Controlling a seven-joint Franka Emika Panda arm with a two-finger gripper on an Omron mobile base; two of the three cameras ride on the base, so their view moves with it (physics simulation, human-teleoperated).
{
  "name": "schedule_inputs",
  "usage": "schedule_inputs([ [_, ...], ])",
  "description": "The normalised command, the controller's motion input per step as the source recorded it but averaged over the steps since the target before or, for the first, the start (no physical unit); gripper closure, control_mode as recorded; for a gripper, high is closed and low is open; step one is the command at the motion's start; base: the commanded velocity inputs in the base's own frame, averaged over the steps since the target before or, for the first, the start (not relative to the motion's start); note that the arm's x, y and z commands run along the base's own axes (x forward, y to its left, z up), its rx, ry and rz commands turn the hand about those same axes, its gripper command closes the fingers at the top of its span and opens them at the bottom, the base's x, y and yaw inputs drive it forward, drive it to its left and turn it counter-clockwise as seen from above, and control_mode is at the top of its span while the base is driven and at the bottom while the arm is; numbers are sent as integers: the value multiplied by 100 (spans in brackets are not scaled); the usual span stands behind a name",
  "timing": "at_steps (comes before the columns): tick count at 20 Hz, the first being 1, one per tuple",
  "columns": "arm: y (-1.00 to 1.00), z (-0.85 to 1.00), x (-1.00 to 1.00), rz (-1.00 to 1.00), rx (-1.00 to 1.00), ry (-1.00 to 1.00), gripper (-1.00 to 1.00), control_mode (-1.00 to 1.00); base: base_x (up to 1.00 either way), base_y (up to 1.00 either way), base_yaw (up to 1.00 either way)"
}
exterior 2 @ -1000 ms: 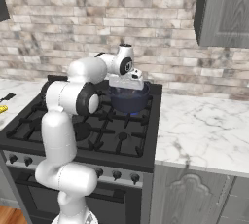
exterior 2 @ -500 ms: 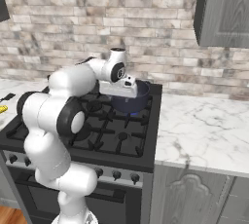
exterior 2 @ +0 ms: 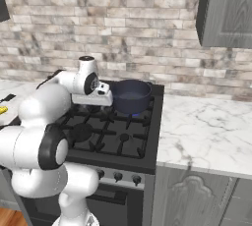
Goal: Put the potato and corn in the pot. Retrieve the spatula and lightly stir the vegetables in the pot.
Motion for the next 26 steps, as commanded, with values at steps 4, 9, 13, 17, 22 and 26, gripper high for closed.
schedule_inputs([
  [4, -1, 18, -82, -3, 0, -2, -100, -100, 0, 0, 0],
  [9, -9, 17, -41, -8, 0, -3, -100, -100, 0, 0, 0],
  [13, 0, 0, 0, 0, 0, 0, -100, -100, 0, 0, 0],
  [17, 0, 0, 0, 0, 0, 0, -100, 100, -27, 46, -1],
  [22, 0, 0, 0, 0, 0, 0, -100, 100, -32, 100, -19],
  [26, 0, 0, 0, 0, 0, 0, -100, 100, 0, 100, -31],
])
